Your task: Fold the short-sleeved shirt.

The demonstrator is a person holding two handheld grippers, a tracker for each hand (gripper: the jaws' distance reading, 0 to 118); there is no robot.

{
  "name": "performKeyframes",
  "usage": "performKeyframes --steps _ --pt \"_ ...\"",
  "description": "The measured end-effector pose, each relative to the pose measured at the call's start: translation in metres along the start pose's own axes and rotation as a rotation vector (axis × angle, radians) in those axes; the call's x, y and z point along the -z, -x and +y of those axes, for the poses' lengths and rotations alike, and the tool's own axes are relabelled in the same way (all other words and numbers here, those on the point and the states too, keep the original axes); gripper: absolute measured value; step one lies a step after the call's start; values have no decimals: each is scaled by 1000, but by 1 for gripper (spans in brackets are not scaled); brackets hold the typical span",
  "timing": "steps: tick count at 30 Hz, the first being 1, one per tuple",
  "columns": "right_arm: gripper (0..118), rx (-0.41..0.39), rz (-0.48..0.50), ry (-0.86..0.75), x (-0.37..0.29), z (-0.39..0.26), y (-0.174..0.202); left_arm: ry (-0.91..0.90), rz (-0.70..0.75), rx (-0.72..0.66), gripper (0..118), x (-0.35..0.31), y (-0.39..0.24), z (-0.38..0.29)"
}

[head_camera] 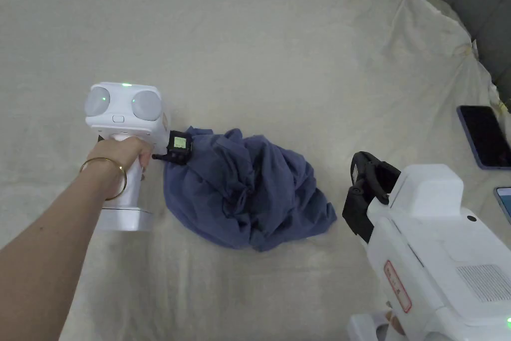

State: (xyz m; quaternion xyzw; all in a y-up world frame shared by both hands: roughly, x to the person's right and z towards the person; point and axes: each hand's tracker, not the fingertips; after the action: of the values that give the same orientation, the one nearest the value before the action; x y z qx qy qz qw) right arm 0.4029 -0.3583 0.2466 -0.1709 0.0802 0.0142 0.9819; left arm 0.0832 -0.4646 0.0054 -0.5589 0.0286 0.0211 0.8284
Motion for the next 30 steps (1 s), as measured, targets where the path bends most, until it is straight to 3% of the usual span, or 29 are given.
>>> performKeyframes --steps 3,5,8,12,16,19,21,24,25,26,27,28,29,30 --pt "0 5 -20 22 2 -4 -5 -9 -100 -16 73 6 1 -6" --pt "0 14 -25 31 2 -7 -7 -27 -53 22 62 2 -4 -8" --pt "0 27 -24 41 2 -10 -6 -53 -112 126 1 -7 -10 -9" --pt "0 31 -15 51 0 -11 -4 -88 -75 104 0 -20 -9 -13" --pt "0 -25 -24 96 -12 16 15 -251 -146 8 0 -60 3 -25" --pt "0 -6 -20 127 -5 25 8 -336 -176 -48 0 -92 14 -40" --pt "0 9 -9 222 9 30 1 -383 -227 -96 0 -109 22 -52" --pt "1 -31 22 451 41 33 -9 -411 -232 -128 0 -122 28 -69" --pt "7 -26 36 522 53 30 -12 -412 -226 -128 0 -124 28 -73" --pt "25 -24 38 577 62 24 -16 -413 -223 -130 0 -124 27 -77" --pt "67 3 68 612 71 17 -19 -415 -221 -130 0 -124 28 -81" --pt "95 11 77 658 79 7 -20 -417 -217 -132 0 -125 28 -84" --pt "104 45 78 671 83 -2 -21 -418 -212 -132 0 -125 29 -87" --pt "103 69 78 690 87 -9 -22 -418 -206 -131 0 -124 28 -89"
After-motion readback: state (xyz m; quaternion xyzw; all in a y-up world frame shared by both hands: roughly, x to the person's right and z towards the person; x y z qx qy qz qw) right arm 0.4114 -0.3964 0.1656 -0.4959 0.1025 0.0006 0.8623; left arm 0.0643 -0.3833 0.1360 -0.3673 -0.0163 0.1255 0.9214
